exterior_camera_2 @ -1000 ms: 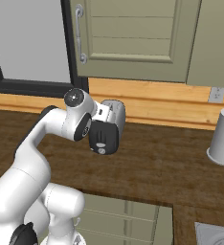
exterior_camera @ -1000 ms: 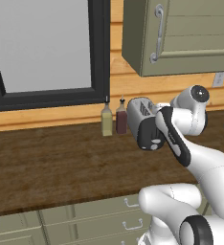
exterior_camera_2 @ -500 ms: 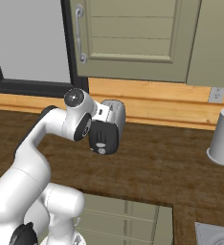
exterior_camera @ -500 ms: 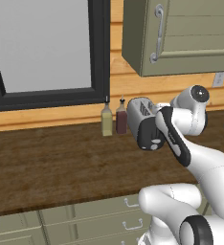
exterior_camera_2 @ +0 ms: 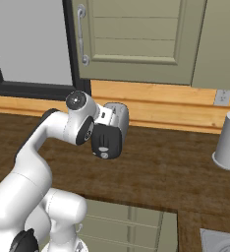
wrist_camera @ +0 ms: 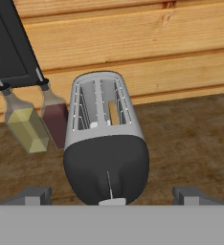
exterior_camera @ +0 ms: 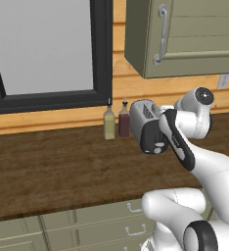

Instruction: Start the toaster. Once the lever pops up, take the bread to the plate on the dining counter.

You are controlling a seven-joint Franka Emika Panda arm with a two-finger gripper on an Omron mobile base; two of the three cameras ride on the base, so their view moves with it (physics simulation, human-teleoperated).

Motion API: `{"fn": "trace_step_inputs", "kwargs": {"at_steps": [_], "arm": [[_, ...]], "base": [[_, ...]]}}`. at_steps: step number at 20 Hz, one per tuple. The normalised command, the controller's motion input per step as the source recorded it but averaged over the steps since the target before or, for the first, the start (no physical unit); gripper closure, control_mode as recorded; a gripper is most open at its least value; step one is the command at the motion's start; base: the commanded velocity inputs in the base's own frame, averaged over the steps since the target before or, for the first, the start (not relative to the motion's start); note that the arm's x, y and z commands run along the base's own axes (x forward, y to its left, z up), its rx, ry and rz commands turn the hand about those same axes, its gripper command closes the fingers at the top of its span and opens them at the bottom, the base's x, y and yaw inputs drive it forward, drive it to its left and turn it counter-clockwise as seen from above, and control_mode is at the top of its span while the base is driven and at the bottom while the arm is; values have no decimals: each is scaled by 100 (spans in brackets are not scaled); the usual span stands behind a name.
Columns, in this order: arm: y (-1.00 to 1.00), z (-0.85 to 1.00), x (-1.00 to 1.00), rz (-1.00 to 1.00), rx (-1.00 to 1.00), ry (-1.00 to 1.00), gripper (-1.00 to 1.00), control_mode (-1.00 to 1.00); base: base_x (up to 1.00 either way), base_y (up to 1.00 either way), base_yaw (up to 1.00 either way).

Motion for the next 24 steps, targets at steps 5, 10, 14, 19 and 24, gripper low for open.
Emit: {"fn": "trace_step_inputs", "kwargs": {"at_steps": [5, 10, 14, 19, 24], "arm": [[0, 0, 0, 0, 0, 0, -100, -100], [0, 0, 0, 0, 0, 0, -100, -100], [0, 0, 0, 0, 0, 0, -100, -100], [0, 0, 0, 0, 0, 0, -100, -100], [0, 0, 0, 0, 0, 0, -100, -100]], "base": [[0, 0, 0], [0, 0, 0], [0, 0, 0], [0, 0, 0], [0, 0, 0]]}}
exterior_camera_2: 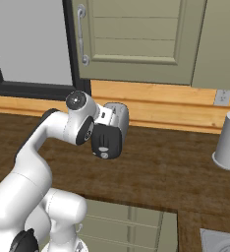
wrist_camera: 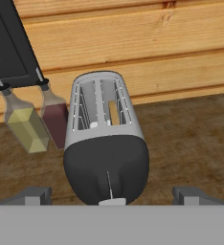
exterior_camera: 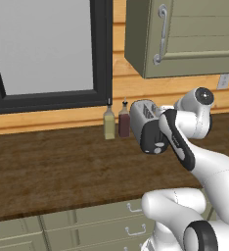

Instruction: Start the toaster. Once the lever pops up, take the bread to the plate on the dining counter.

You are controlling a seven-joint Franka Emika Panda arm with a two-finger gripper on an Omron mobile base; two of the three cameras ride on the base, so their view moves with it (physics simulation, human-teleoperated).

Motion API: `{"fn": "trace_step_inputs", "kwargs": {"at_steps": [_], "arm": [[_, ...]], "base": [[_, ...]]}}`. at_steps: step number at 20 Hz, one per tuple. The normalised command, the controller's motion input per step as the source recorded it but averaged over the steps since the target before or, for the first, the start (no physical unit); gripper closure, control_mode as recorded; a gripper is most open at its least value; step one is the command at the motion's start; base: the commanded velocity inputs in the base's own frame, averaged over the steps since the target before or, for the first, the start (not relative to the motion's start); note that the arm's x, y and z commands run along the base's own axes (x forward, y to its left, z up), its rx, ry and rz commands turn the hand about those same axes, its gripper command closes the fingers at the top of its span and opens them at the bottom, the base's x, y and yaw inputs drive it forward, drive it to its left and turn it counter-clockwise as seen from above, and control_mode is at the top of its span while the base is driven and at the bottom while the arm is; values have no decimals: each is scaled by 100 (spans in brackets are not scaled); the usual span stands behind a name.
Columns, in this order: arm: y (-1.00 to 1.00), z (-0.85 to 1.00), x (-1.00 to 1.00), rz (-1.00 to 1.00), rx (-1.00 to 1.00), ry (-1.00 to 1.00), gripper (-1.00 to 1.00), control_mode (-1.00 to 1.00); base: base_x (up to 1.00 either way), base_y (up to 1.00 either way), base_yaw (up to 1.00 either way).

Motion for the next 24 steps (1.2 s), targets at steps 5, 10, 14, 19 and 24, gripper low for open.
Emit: {"fn": "trace_step_inputs", "kwargs": {"at_steps": [5, 10, 14, 19, 24], "arm": [[0, 0, 0, 0, 0, 0, -100, -100], [0, 0, 0, 0, 0, 0, -100, -100], [0, 0, 0, 0, 0, 0, -100, -100], [0, 0, 0, 0, 0, 0, -100, -100], [0, 0, 0, 0, 0, 0, -100, -100]], "base": [[0, 0, 0], [0, 0, 0], [0, 0, 0], [0, 0, 0], [0, 0, 0]]}}
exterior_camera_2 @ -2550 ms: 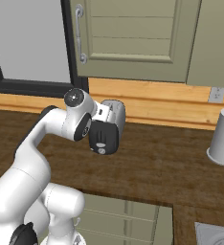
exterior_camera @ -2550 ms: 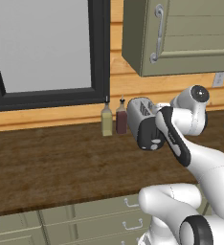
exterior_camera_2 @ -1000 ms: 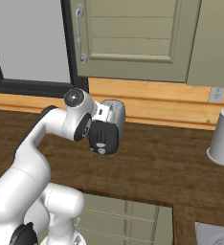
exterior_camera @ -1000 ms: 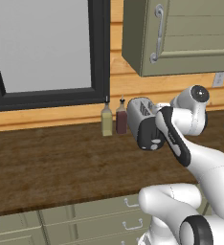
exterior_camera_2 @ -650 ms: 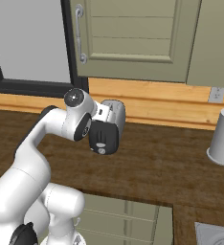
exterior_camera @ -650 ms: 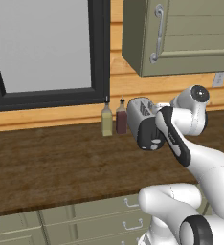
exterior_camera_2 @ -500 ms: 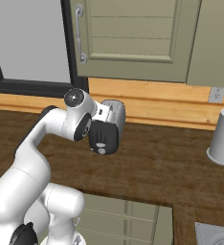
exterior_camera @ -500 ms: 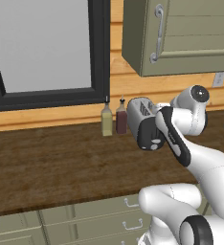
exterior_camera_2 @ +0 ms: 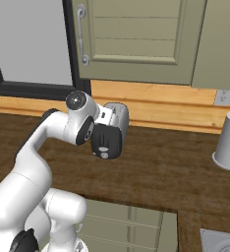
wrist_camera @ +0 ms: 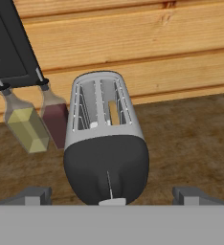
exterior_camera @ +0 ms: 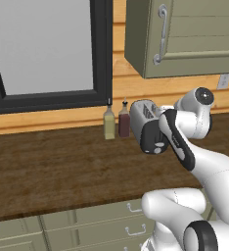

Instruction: Start the toaster. Once the lever pops up, take the bread to the plate on the dining counter.

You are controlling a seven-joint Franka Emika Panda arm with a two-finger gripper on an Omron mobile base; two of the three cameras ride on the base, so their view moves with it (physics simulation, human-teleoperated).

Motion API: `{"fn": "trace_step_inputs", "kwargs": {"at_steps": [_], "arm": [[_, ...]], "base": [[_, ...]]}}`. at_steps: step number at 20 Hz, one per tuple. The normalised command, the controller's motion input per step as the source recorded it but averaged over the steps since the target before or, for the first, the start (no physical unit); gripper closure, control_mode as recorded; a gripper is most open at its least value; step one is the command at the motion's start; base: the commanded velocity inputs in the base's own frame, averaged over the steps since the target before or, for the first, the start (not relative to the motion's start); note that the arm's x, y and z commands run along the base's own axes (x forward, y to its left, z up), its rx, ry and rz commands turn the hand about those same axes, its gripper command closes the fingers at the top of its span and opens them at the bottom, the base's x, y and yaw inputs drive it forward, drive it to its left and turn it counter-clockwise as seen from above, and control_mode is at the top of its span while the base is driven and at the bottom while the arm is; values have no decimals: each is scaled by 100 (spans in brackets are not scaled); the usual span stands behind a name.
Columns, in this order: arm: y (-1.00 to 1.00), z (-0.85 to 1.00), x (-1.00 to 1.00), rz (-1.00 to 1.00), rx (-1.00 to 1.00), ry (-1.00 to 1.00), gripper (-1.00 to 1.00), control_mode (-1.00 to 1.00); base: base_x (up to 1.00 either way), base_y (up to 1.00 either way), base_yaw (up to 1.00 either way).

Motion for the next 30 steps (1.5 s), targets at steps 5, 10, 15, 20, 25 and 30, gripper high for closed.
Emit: {"fn": "trace_step_inputs", "kwargs": {"at_steps": [5, 10, 15, 20, 25, 30], "arm": [[0, 0, 0, 0, 0, 0, -100, -100], [0, 0, 0, 0, 0, 0, -100, -100], [0, 0, 0, 0, 0, 0, -100, -100], [0, 0, 0, 0, 0, 0, -100, -100], [0, 0, 0, 0, 0, 0, -100, -100], [0, 0, 0, 0, 0, 0, -100, -100]], "base": [[0, 0, 0], [0, 0, 0], [0, 0, 0], [0, 0, 0], [0, 0, 0], [0, 0, 0]]}}
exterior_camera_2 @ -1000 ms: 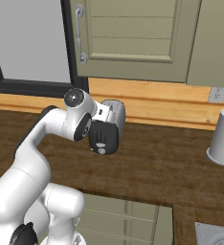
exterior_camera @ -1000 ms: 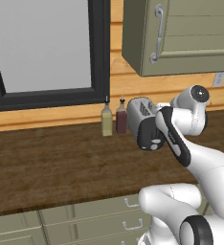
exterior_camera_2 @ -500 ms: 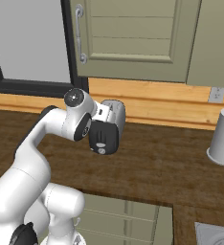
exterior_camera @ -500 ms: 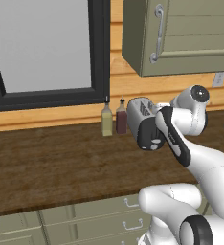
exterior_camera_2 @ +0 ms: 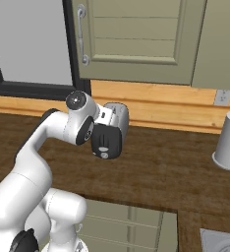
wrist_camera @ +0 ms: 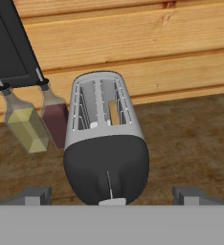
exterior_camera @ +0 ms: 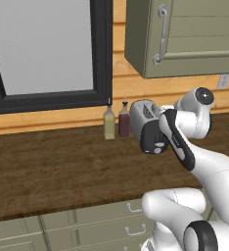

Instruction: Start the toaster. Once the lever pops up, take the bread to the plate on the dining counter.

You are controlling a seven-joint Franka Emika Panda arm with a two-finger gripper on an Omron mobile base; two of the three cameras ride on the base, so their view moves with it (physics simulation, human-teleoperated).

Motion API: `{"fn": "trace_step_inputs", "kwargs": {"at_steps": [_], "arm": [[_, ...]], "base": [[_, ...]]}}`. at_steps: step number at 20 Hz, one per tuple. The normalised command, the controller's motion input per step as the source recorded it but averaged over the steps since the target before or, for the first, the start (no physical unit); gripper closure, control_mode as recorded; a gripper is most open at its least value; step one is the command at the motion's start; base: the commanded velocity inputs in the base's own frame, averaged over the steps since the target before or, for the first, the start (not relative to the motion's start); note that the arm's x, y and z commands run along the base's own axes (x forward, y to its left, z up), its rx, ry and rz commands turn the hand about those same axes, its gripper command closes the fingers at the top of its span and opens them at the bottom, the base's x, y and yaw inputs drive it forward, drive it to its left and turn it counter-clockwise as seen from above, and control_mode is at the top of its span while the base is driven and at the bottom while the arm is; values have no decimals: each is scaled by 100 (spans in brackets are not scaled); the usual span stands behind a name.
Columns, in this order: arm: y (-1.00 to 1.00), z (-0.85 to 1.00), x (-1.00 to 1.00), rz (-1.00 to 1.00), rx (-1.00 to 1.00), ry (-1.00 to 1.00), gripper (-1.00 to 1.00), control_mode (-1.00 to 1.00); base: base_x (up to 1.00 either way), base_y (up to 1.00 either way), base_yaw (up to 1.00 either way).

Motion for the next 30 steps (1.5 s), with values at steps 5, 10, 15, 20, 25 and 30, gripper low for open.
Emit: {"fn": "trace_step_inputs", "kwargs": {"at_steps": [5, 10, 15, 20, 25, 30], "arm": [[0, 0, 0, 0, 0, 0, -100, -100], [0, 0, 0, 0, 0, 0, -100, -100], [0, 0, 0, 0, 0, 0, -100, -100], [0, 0, 0, 0, 0, 0, -100, -100], [0, 0, 0, 0, 0, 0, -100, -100], [0, 0, 0, 0, 0, 0, -100, -100]], "base": [[0, 0, 0], [0, 0, 0], [0, 0, 0], [0, 0, 0], [0, 0, 0], [0, 0, 0]]}}
